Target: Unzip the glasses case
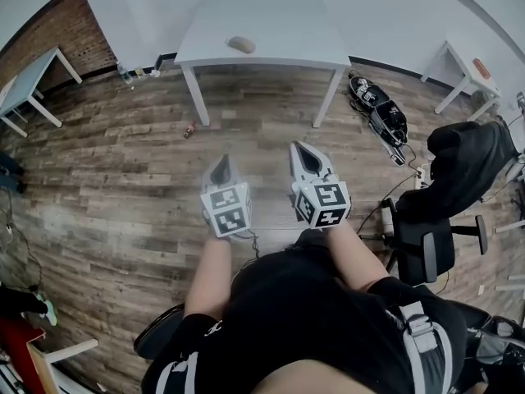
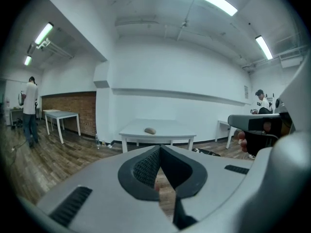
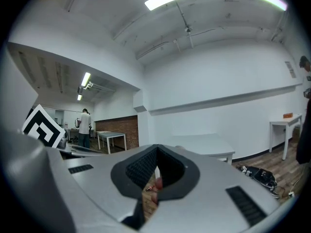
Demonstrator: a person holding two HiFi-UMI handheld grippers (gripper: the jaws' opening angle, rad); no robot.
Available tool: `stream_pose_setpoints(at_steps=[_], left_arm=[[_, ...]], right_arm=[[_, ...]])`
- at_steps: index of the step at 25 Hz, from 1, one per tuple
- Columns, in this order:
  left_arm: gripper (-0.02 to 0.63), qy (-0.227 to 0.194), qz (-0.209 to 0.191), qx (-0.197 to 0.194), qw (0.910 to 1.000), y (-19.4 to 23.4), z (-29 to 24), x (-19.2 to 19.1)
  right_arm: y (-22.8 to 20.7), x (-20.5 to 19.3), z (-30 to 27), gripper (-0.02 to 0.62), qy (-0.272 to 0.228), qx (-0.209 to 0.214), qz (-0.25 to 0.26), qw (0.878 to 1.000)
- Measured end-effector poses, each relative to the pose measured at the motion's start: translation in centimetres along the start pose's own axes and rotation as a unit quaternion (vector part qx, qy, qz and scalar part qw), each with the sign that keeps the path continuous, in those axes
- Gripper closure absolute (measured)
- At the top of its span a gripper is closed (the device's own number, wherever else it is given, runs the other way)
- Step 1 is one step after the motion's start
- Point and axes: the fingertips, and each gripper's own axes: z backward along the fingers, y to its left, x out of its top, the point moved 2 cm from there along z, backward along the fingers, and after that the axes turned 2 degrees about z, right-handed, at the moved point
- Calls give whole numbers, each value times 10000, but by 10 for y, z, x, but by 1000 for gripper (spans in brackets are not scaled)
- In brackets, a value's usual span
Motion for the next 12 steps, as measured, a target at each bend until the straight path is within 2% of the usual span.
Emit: stream_pose_setpoints(at_steps=[2, 6, 9, 12], left_arm=[[612, 79, 130, -23, 9999, 6, -8, -4], [612, 107, 81, 74, 9999, 10, -38, -1], [612, 185, 85, 106, 9997, 9, -71, 5], [612, 124, 132, 112, 9998, 5, -112, 23]], right_arm=[[-1, -4, -9, 591, 41, 0, -28, 10000], [-21, -6, -38, 591, -14, -31, 36, 10000], [-53, -1, -65, 591, -143, -182, 127, 9997], [-94, 8, -103, 591, -269, -255, -11, 9993]])
